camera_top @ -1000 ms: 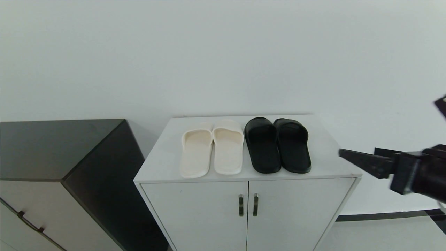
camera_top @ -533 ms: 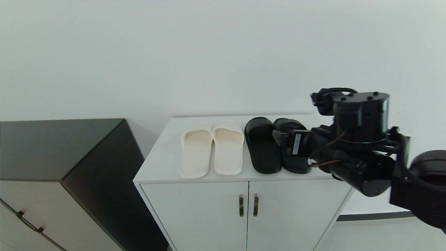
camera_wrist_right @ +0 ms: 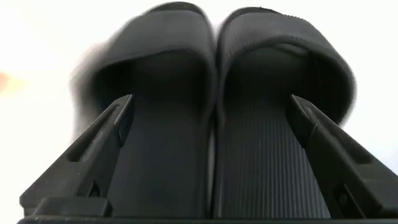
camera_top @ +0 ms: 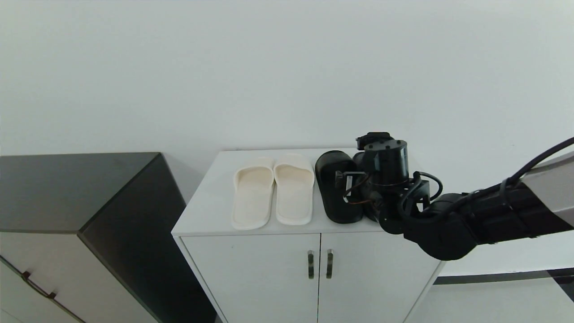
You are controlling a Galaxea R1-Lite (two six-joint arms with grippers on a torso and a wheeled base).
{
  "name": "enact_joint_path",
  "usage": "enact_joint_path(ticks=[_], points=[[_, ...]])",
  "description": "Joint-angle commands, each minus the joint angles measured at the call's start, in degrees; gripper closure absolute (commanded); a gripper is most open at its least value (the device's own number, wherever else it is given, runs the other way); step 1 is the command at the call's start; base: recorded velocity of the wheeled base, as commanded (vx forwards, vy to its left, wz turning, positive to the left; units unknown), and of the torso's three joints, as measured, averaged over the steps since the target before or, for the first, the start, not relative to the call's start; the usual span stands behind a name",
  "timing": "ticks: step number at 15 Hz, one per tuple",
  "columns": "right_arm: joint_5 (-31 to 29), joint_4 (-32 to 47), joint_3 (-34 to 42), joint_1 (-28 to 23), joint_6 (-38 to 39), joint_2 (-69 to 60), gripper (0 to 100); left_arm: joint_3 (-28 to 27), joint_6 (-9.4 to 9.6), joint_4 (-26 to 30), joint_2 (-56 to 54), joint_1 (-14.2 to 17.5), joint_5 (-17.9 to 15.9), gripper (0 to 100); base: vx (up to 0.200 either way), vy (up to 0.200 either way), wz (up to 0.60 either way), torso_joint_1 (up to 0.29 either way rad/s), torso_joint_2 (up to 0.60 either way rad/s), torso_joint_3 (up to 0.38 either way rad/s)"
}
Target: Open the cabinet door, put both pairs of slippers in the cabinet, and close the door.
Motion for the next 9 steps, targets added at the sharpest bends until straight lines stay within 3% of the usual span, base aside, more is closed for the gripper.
enact_joint_path(ticks=[1, 7, 8, 9], points=[[0.03, -0.16, -2.84, -1.57, -0.36, 4.03, 0, 0.00, -0.02, -0.01, -0.01, 0.01, 0.07, 100, 0.000, 0.000, 0.00, 0.000, 0.00, 0.000], [0.56, -0.16, -9.17, -4.65, -2.29, 8.60, 0, 0.00, -0.02, -0.01, -0.01, 0.01, -0.02, 100, 0.000, 0.000, 0.00, 0.000, 0.00, 0.000], [1.26, -0.16, -9.79, -4.82, -2.29, 9.13, 100, 0.00, -0.02, -0.01, -0.01, 0.01, -0.02, 100, 0.000, 0.000, 0.00, 0.000, 0.00, 0.000], [1.79, -0.16, -9.96, -5.00, -2.29, 9.13, 100, 0.00, -0.02, -0.01, -0.01, 0.01, 0.07, 100, 0.000, 0.000, 0.00, 0.000, 0.00, 0.000]])
